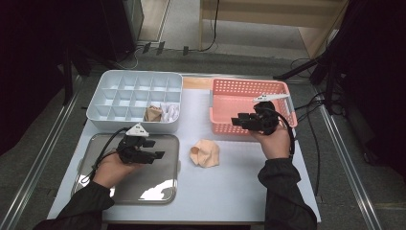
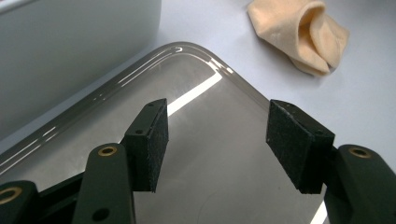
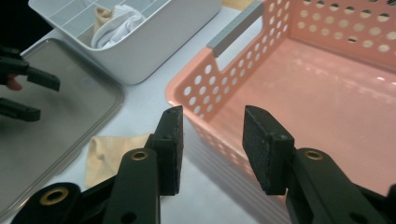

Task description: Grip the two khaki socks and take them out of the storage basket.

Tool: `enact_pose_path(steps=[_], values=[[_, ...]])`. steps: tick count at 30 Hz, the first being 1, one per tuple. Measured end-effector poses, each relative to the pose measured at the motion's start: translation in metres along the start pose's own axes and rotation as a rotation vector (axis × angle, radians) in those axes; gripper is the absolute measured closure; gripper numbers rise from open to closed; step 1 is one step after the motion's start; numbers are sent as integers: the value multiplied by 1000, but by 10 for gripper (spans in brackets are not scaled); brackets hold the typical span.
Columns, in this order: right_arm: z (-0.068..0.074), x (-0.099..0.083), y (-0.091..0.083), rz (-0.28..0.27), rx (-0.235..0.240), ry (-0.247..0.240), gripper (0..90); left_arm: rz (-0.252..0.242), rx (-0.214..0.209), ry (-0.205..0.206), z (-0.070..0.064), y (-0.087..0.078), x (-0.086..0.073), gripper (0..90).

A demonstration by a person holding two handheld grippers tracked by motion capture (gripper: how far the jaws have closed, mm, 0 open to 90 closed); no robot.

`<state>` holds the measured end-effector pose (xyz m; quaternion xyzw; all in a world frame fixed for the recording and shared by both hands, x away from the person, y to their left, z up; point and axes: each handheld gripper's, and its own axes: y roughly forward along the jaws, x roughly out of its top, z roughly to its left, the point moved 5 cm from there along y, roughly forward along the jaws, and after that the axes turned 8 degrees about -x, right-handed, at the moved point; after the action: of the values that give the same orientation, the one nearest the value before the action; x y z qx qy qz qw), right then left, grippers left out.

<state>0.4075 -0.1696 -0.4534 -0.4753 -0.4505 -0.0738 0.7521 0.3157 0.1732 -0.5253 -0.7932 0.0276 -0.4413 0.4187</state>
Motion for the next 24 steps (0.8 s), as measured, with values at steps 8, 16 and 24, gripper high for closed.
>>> enact_pose_path(steps=[8,16,24], values=[[-25,2,6,13,-49,27,600,3,18,-18,2,-6,-8,406],[-46,2,16,19,-87,45,594,-3,30,-34,5,-11,-12,406],[-65,4,19,18,-149,36,587,0,28,-37,4,-10,-12,404]])
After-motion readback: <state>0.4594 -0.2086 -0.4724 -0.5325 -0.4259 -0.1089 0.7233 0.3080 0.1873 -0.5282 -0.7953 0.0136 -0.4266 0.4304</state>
